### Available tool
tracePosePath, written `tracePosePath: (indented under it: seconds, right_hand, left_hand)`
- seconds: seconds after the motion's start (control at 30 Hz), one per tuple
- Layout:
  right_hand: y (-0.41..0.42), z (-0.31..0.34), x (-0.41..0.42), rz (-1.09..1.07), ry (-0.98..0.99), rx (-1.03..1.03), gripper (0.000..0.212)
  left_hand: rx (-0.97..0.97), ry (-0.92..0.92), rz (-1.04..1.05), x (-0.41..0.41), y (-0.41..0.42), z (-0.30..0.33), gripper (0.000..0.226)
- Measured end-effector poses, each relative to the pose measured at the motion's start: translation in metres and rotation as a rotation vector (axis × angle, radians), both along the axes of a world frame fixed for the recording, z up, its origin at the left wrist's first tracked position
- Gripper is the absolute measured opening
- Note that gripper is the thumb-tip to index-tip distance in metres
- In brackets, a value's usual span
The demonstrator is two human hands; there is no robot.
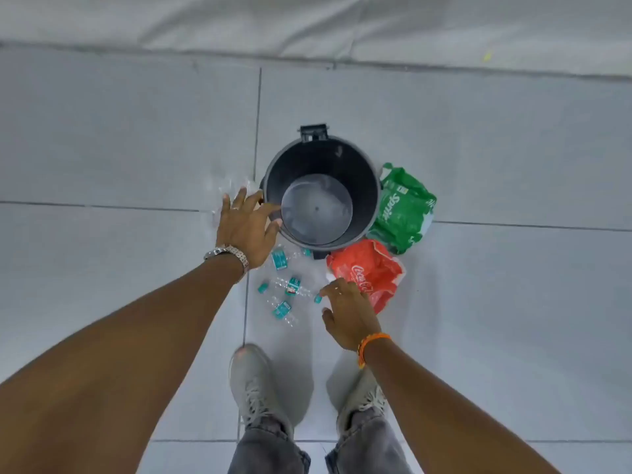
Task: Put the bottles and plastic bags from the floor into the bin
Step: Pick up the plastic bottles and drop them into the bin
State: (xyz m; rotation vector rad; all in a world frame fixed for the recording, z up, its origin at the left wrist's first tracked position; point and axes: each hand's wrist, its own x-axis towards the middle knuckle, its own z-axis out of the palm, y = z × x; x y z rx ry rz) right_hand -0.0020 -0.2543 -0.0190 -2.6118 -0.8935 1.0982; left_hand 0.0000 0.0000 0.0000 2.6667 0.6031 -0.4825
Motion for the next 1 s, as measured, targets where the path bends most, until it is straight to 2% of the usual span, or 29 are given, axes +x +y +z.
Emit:
tracePosePath:
  seconds: [0.17, 0.3, 0.47, 0.6, 0.7, 0.77, 0.9, 1.0]
  right_hand:
    - [0.03, -0.076, 0.006, 0.263, 0.04, -0.147, 0.049]
    - [0.045, -0.114, 0.002, 0.446, 0.057, -0.201, 0.056]
    - [0.049, -0.135, -0.01, 0.523, 0.065, -0.278, 0.068]
    - [0.046, -0.142, -0.014, 0.482, 0.027, -0.265, 0.061]
    - [0.039, -0.13, -0.021, 0.356, 0.0, -0.203, 0.051]
    - [0.029, -0.109, -0.03, 0.187, 0.021, -0.083, 0.044]
    - [0.004, -0.032, -0.044, -0.299, 0.066, 0.325, 0.026]
    - [0.01, 0.036, -0.02, -0.619, -0.129, 0.672, 0.018]
  left_hand:
    - [-0.035, -0.12, 0.08, 0.003, -0.001, -0.053, 0.05]
    - [0.009, -0.175, 0.124, 0.006, -0.007, -0.075, 0.064]
    - [0.036, -0.2, 0.154, 0.007, -0.009, -0.084, 0.069]
    - [0.016, -0.209, 0.17, 0.007, -0.007, -0.086, 0.068]
    - [-0.008, -0.212, 0.169, 0.007, -0.008, -0.086, 0.07]
    - [-0.017, -0.197, 0.168, 0.007, -0.007, -0.085, 0.069]
    - [-0.001, -0.157, 0.166, 0.008, -0.005, -0.08, 0.069]
    - [0.009, -0.144, 0.156, 0.008, -0.007, -0.077, 0.071]
